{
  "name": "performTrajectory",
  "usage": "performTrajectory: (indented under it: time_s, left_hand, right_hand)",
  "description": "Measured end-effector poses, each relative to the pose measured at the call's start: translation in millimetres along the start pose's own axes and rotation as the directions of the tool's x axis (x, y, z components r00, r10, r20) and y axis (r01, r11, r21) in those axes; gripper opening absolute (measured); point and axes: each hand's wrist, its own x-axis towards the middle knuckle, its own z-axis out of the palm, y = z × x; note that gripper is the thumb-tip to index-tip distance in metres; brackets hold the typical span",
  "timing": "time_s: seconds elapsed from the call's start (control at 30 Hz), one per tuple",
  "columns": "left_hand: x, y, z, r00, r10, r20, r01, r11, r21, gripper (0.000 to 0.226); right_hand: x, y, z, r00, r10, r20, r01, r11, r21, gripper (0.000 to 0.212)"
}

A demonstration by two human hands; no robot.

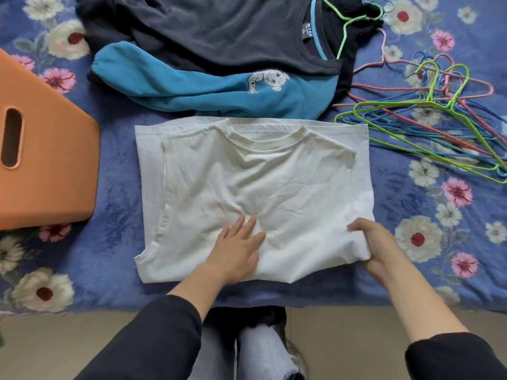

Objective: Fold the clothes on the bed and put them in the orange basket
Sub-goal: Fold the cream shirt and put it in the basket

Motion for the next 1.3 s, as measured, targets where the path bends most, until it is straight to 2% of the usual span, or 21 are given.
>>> performTrajectory:
  time_s: [0.07, 0.1, 0.17, 0.2, 0.27, 0.33, 0.4, 0.47, 0.53, 0.63, 0.67, 0.7, 0.77, 0.83, 0.9, 0.93, 1.0, 1.07, 1.13, 1.2, 1.3]
  left_hand:
    - [8, 11, -10, 0.988, -0.120, 0.102, 0.150, 0.914, -0.376, 0.040]
    - [6, 10, -17, 0.976, -0.191, 0.099, 0.211, 0.759, -0.616, 0.038]
    - [-1, 1, -37, 0.927, -0.332, 0.174, 0.273, 0.280, -0.920, 0.036]
    - [-7, -10, -45, 0.901, -0.370, 0.228, 0.266, 0.053, -0.963, 0.039]
    - [-24, -42, -55, 0.866, -0.409, 0.287, 0.182, -0.276, -0.944, 0.048]
    - [-42, -76, -58, 0.841, -0.448, 0.303, 0.089, -0.438, -0.895, 0.056]
    - [-60, -102, -58, 0.823, -0.481, 0.304, 0.029, -0.498, -0.867, 0.061]
    - [-72, -113, -57, 0.811, -0.488, 0.322, 0.033, -0.513, -0.858, 0.059]
    - [-76, -116, -54, 0.796, -0.516, 0.317, 0.090, -0.417, -0.905, 0.049]
    - [-75, -111, -49, 0.783, -0.594, 0.182, 0.221, -0.007, -0.975, 0.034]
    - [-74, -107, -49, 0.782, -0.605, 0.148, 0.241, 0.074, -0.968, 0.029]
    - [-74, -105, -51, 0.792, -0.592, 0.148, 0.243, 0.084, -0.966, 0.025]
    - [-79, -105, -54, 0.834, -0.512, 0.206, 0.205, -0.058, -0.977, 0.024]
    - [-86, -113, -51, 0.811, -0.535, 0.238, 0.210, -0.115, -0.971, 0.024]
    - [-90, -122, -46, 0.737, -0.631, 0.243, 0.321, 0.010, -0.947, 0.025]
    - [-91, -123, -46, 0.728, -0.642, 0.243, 0.388, 0.093, -0.917, 0.025]
    - [-84, -126, -53, 0.739, -0.629, 0.241, 0.421, 0.152, -0.894, 0.018]
    - [-70, -125, -70, 0.766, -0.615, 0.188, 0.300, 0.084, -0.950, 0.010]
    - [-47, -126, -88, 0.769, -0.632, 0.094, 0.152, 0.039, -0.988, 0.018]
    - [-25, -127, -101, 0.774, -0.632, -0.019, 0.110, 0.164, -0.980, 0.027]
    - [-1, -127, -114, 0.727, -0.661, -0.188, 0.096, 0.369, -0.924, 0.008]
  right_hand:
    - [-21, -13, 34, 0.998, -0.055, 0.022, 0.053, 0.996, 0.066, 0.020]
    - [-34, -15, 56, 0.992, -0.105, 0.067, 0.100, 0.992, 0.076, 0.021]
    - [-61, -11, 99, 0.951, -0.226, 0.210, 0.229, 0.973, 0.013, 0.023]
    - [-75, -7, 121, 0.913, -0.278, 0.298, 0.304, 0.952, -0.041, 0.026]
    - [-97, 9, 159, 0.810, -0.281, 0.515, 0.405, 0.903, -0.145, 0.049]
    - [-110, 30, 186, 0.707, -0.134, 0.694, 0.443, 0.849, -0.287, 0.075]
    - [-114, 51, 201, 0.625, 0.062, 0.779, 0.499, 0.736, -0.459, 0.082]
    - [-111, 66, 204, 0.617, 0.172, 0.768, 0.567, 0.580, -0.585, 0.072]
    - [-98, 74, 199, 0.677, 0.158, 0.719, 0.575, 0.496, -0.651, 0.054]
    - [-76, 75, 185, 0.805, 0.035, 0.593, 0.505, 0.484, -0.714, 0.031]
    - [-70, 72, 180, 0.837, -0.011, 0.546, 0.479, 0.495, -0.725, 0.024]
    - [-64, 69, 175, 0.864, -0.055, 0.501, 0.456, 0.510, -0.729, 0.019]
    - [-54, 63, 167, 0.899, -0.156, 0.409, 0.426, 0.525, -0.736, 0.014]
    - [-45, 59, 160, 0.913, -0.223, 0.341, 0.408, 0.531, -0.743, 0.013]
    - [-39, 58, 156, 0.918, -0.230, 0.324, 0.397, 0.513, -0.761, 0.011]
    - [-36, 59, 155, 0.918, -0.224, 0.327, 0.397, 0.504, -0.768, 0.011]
    - [-32, 59, 157, 0.914, -0.232, 0.332, 0.405, 0.485, -0.775, 0.011]
    - [-29, 59, 162, 0.905, -0.275, 0.323, 0.420, 0.474, -0.774, 0.010]
    - [-27, 56, 167, 0.897, -0.315, 0.311, 0.433, 0.479, -0.764, 0.010]
    - [-24, 53, 170, 0.894, -0.336, 0.298, 0.437, 0.496, -0.751, 0.009]
    - [-21, 47, 170, 0.882, -0.378, 0.281, 0.452, 0.513, -0.730, 0.010]
